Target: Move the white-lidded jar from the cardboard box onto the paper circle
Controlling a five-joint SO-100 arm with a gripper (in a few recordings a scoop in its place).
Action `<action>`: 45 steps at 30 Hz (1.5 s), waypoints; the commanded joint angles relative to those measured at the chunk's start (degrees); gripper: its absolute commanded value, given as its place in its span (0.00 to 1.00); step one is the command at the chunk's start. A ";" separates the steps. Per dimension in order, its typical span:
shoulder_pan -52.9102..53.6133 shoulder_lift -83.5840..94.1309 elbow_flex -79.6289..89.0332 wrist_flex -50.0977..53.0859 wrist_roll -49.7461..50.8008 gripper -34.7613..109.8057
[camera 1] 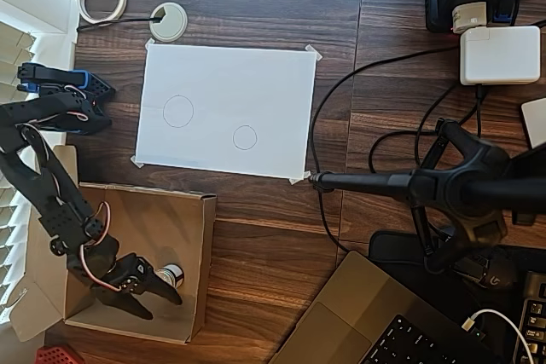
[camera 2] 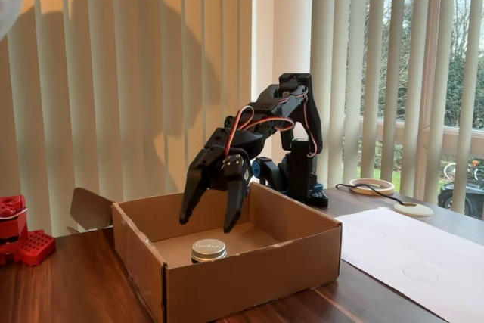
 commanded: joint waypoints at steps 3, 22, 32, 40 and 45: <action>2.46 2.29 -0.53 0.18 -7.21 0.53; 3.96 -2.37 -3.08 0.09 -10.81 0.54; 3.16 -1.76 -2.64 0.09 -10.55 0.54; 3.52 -1.14 0.44 3.43 -11.69 0.53; 3.52 -0.62 2.64 5.19 -12.22 0.52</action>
